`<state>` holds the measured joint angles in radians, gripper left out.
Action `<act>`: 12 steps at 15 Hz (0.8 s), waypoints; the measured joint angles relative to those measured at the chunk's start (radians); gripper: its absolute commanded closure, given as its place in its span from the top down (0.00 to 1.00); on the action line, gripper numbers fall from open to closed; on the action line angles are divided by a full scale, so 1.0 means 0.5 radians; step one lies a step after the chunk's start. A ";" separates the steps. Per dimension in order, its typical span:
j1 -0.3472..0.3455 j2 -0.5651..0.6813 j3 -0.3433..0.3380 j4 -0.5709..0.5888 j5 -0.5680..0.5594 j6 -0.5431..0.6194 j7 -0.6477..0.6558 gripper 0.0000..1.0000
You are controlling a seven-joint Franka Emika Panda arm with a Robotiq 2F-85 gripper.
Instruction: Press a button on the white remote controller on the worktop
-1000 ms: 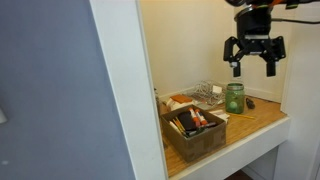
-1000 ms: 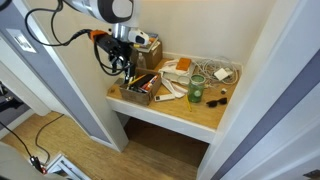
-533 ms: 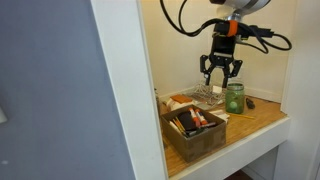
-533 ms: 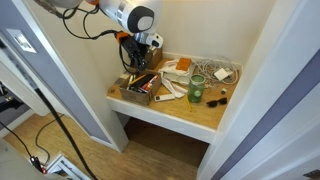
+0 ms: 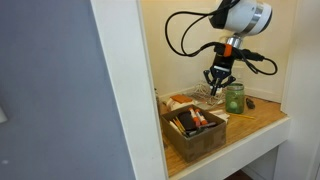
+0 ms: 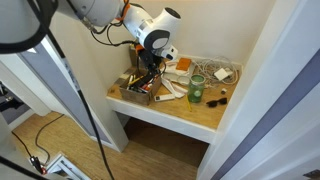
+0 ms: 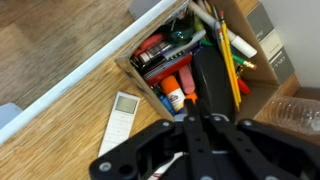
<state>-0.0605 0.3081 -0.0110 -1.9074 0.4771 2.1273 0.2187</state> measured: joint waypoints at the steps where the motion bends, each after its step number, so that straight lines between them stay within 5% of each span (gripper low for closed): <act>1: -0.033 0.018 -0.009 0.000 0.027 0.000 -0.020 0.01; 12: -0.104 0.061 -0.029 -0.002 0.057 -0.003 -0.067 0.00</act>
<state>-0.1125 0.3387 -0.0255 -1.9086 0.5055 2.1256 0.1853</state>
